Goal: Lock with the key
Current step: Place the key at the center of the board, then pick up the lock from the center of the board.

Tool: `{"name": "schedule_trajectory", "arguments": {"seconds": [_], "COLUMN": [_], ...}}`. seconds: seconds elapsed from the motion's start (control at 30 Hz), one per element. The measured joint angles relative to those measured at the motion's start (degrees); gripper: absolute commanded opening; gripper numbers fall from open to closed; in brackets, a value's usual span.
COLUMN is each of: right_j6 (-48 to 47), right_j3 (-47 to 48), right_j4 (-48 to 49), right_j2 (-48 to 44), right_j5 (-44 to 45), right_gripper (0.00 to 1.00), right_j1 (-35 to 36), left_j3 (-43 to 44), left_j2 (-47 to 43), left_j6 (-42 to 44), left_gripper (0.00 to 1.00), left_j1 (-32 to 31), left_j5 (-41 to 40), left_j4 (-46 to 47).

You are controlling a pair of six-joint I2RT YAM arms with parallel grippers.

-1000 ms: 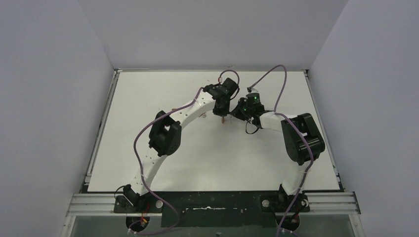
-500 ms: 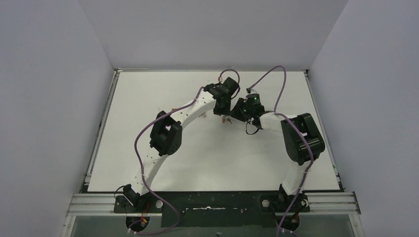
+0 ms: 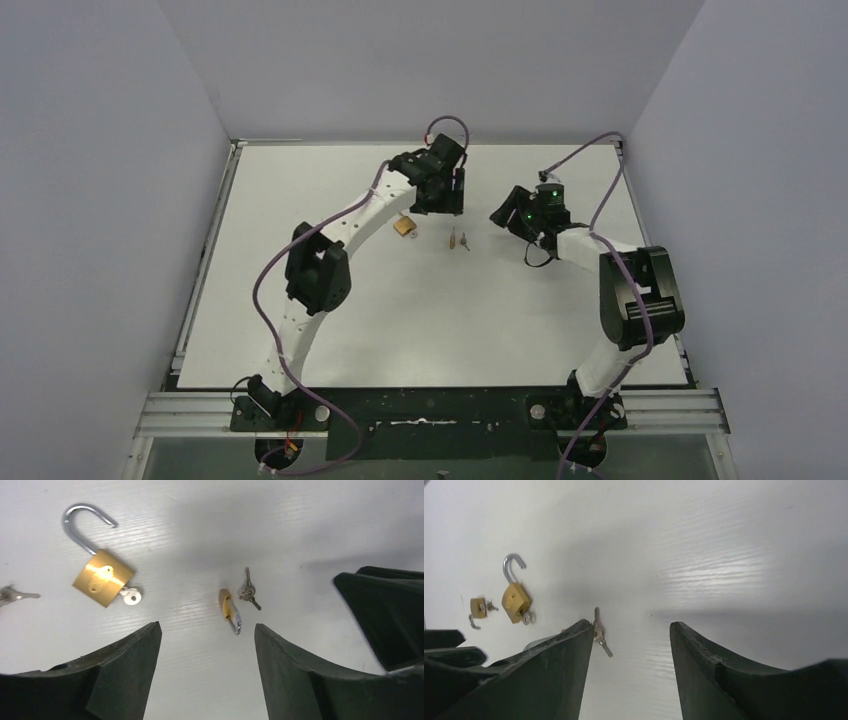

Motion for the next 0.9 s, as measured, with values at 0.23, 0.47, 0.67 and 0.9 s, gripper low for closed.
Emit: {"name": "schedule_trajectory", "arguments": {"seconds": [0.23, 0.47, 0.67, 0.9], "right_j6": [-0.22, -1.25, -2.12, -3.80], "right_j3": [-1.75, -2.97, -4.39, -8.24], "right_j4": [-1.57, -4.42, -7.63, -11.28], "right_j2": [-7.48, -10.14, -13.29, -20.24], "right_j5": [0.39, -0.11, -0.94, -1.40], "right_gripper": [0.64, 0.68, 0.77, 0.98], "right_j1": [-4.33, -3.85, -3.87, -3.87], "left_j3": [-11.93, -16.83, -18.12, -17.40], "left_j2": [-14.62, -14.69, -8.55, -6.19], "left_j6": [4.09, 19.32, 30.67, 35.93], "left_gripper": [0.68, 0.76, 0.84, 0.85], "left_j1": [9.73, 16.06, 13.92, 13.86], "left_j5": [3.98, 8.90, 13.07, 15.06], "left_j4": [4.09, 3.80, 3.56, 4.98]}}
